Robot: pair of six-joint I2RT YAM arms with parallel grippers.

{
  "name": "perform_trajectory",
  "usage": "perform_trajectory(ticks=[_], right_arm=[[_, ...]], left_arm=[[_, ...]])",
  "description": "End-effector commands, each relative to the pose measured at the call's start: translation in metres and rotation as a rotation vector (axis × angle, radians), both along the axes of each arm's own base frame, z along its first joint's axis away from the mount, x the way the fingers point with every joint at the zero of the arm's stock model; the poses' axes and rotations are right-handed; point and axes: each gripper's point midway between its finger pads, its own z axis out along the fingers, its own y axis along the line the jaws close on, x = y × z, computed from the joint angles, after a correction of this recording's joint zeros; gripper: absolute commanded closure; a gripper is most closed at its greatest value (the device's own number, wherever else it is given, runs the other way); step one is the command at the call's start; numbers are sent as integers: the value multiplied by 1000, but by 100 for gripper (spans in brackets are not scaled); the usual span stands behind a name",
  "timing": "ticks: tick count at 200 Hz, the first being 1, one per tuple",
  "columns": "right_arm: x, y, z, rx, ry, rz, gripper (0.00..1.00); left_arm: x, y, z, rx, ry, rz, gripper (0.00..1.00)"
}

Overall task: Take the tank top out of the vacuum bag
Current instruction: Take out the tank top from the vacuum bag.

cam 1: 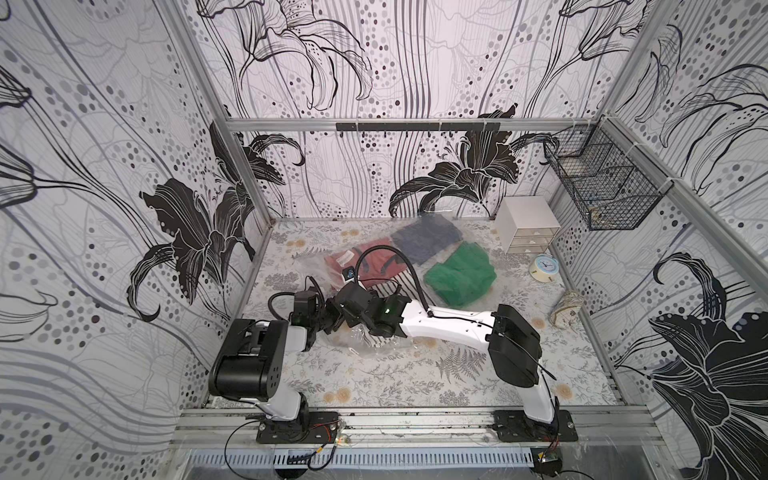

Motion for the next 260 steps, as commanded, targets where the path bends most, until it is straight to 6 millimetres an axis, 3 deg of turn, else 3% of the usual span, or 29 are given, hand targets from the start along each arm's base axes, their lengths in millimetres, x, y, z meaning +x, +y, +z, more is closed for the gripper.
perform_trajectory(ticks=[1,51,70,110,144,168,185,208,260], right_arm=[[1,0,8,5,-34,-5,100],[0,1,13,37,-31,2,100],[-1,1,15,39,-30,3,100],[3,-3,12,28,-24,-11,100],[15,-19,7,21,-5,-71,100],[19,-26,8,-23,-30,-75,100],[15,-21,4,-23,-23,-39,100],[11,-16,-1,-13,-2,-10,100],[-4,0,-8,-26,12,68,100]], left_arm=[[-23,0,-40,0,137,38,42],[-25,-7,-51,62,161,27,48],[-25,-7,-55,97,167,37,75],[-25,-2,-57,135,174,54,100],[-26,6,-40,173,187,67,100],[-30,23,-7,258,192,92,100],[-40,44,9,287,226,127,100],[-56,69,13,301,281,149,100],[-65,95,31,305,284,188,100]])
